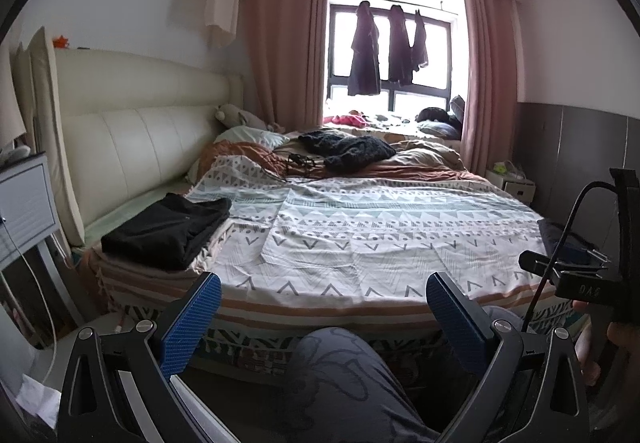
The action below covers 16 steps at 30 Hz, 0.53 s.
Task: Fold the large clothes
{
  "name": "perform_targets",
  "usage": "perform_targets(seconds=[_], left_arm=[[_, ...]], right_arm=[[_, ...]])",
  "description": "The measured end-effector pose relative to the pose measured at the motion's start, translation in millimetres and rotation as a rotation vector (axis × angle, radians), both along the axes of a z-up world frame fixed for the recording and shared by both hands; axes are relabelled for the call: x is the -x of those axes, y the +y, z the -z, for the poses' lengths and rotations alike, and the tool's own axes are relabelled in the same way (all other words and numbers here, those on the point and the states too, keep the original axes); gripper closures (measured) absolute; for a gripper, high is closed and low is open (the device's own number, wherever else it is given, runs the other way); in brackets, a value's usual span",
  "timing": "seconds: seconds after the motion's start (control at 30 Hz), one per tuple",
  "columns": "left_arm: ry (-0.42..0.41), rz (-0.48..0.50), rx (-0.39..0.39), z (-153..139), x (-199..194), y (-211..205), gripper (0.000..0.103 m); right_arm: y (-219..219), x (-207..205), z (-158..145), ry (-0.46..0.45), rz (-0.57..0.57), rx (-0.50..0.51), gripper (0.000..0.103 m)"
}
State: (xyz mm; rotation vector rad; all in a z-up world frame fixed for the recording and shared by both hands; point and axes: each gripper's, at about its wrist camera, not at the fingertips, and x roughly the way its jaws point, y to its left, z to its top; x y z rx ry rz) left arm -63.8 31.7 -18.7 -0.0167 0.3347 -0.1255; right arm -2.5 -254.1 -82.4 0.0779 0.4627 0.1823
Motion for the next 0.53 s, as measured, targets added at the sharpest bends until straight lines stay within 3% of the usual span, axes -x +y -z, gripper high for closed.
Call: perform_targets(seconds=[0.53], left_arm=[[-0.028, 0.005, 0.002, -9.0, 8.8, 8.7, 0.001]], right_arm=[[-3.2, 10.9, -6.4, 0.005, -0.014, -0.036, 0.001]])
